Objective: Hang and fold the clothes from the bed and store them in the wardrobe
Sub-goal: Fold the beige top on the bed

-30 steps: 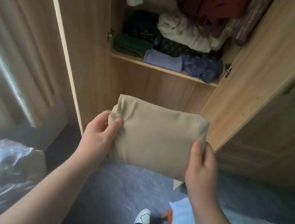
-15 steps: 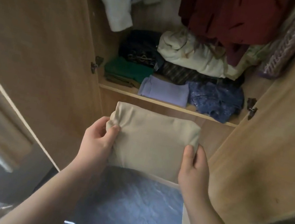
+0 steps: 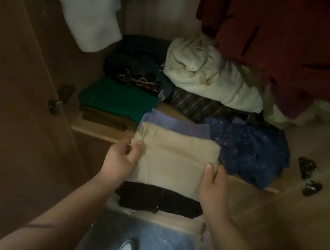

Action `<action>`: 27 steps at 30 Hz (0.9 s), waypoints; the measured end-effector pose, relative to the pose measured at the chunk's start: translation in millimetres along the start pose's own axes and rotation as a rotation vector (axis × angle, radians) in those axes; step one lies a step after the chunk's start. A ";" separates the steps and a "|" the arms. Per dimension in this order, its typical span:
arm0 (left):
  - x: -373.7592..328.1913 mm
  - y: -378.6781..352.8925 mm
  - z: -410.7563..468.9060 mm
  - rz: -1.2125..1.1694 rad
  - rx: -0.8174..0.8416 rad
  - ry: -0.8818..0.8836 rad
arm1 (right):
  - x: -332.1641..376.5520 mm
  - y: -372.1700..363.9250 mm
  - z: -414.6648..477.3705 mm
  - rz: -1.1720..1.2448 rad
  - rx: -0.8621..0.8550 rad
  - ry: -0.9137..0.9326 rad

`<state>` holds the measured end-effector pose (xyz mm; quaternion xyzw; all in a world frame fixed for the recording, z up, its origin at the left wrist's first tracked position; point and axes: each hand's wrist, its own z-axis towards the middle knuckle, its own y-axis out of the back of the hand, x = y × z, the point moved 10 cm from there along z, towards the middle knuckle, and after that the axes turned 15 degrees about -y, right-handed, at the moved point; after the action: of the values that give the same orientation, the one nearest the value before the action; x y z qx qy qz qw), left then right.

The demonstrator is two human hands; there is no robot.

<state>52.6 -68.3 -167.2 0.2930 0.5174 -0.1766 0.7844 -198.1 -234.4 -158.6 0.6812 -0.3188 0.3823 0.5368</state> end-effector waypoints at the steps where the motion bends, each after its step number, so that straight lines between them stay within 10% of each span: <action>1: 4.8 -4.2 26.1 0.034 0.010 -0.011 | 6.8 -10.1 19.2 -0.001 -0.020 -0.020; 12: 63.9 -78.9 153.6 0.336 0.268 0.020 | 31.9 -58.1 143.8 -0.421 -0.270 -0.053; 19: 63.6 -68.4 161.4 0.436 0.347 0.060 | 15.1 -60.5 159.2 -0.435 -0.045 -0.270; 27: -21.5 -120.4 153.0 0.594 0.504 -0.591 | 106.5 -89.2 114.7 -0.683 -0.103 0.555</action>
<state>82.4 -259.4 -136.0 0.5460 0.1079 -0.1406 0.8188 -48.6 -329.1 -125.2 0.5914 0.0620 0.3348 0.7309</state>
